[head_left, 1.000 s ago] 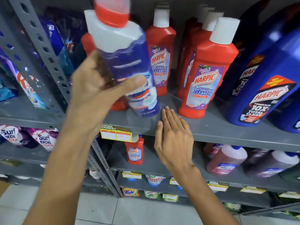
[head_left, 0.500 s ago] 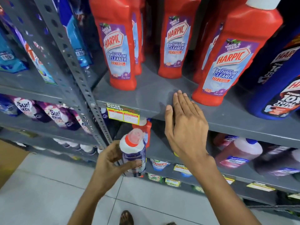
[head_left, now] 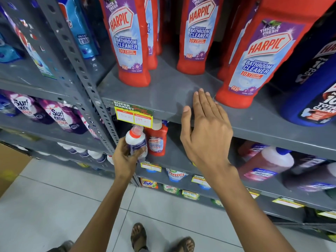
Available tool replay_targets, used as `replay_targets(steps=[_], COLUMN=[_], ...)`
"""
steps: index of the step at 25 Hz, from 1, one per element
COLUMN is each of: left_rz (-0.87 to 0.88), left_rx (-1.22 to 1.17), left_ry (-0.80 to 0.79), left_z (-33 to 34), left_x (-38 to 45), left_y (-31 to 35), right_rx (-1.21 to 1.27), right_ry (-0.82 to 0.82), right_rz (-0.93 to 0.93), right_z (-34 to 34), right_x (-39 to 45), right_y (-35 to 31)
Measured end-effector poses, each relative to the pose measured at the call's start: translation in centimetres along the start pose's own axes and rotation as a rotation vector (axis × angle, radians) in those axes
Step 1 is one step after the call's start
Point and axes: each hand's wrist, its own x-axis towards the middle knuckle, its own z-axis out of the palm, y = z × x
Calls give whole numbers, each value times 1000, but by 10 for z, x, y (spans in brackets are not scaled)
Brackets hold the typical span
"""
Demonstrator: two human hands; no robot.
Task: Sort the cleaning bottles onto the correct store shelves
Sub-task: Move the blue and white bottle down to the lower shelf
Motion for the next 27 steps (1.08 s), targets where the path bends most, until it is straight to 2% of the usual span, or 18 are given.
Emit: replay_targets(steps=[9, 23, 27], left_rz=[-16, -169, -255], left_rx=[-5, 75, 17], left_ry=[53, 63, 55], left_z=[15, 17, 14], left_x=[19, 8, -9], left_y=[-10, -37, -48], right_rx=[-10, 8, 15], right_ry=[13, -9, -10], right_rz=[9, 27, 33], right_z=[3, 1, 1], right_x=[0, 0, 0], right_y=[-1, -2, -3])
